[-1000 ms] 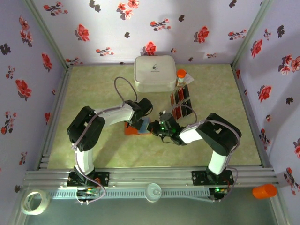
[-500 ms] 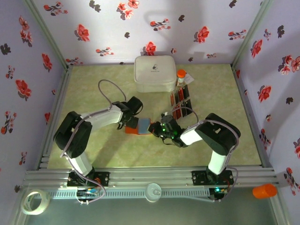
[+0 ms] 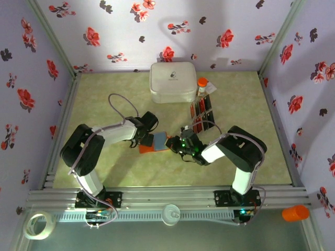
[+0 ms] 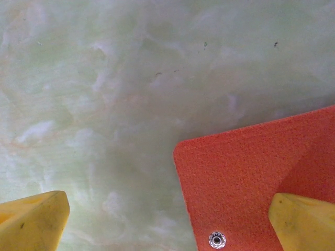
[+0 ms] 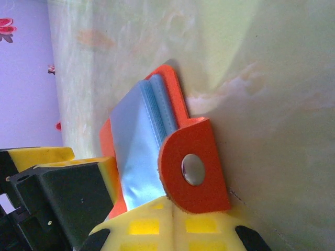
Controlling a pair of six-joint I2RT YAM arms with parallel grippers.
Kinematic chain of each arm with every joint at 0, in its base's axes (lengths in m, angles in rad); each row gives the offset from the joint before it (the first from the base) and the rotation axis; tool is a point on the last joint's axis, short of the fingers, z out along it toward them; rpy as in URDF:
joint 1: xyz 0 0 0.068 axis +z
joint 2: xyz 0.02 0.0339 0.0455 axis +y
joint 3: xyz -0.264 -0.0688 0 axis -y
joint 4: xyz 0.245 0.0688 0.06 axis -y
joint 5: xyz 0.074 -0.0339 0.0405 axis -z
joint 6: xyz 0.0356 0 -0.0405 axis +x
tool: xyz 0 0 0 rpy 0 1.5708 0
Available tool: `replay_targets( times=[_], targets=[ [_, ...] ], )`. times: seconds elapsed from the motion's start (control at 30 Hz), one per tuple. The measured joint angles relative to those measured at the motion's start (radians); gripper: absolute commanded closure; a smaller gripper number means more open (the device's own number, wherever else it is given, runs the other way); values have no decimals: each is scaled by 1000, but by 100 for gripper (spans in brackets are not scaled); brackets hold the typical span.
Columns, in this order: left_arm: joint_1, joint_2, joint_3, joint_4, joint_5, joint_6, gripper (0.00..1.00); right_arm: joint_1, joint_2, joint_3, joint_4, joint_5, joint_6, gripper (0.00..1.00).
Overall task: Put the credit cards into the card holder
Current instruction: Open the card holder at the center of the table.
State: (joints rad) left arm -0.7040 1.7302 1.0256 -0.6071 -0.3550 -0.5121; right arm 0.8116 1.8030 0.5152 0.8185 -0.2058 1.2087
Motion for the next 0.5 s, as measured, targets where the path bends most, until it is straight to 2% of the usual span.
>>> replay_targets(
  times=[0.2, 0.33, 0.5],
  targets=[
    [4, -53, 50, -15, 85, -26, 0, 0, 0, 0, 1, 0, 6, 100],
    [4, -140, 111, 17, 194, -74, 0, 0, 3, 0, 6, 0, 8, 100],
    [0, -214, 123, 134, 343, -187, 0, 0, 13, 0, 26, -1, 23, 100]
  ],
)
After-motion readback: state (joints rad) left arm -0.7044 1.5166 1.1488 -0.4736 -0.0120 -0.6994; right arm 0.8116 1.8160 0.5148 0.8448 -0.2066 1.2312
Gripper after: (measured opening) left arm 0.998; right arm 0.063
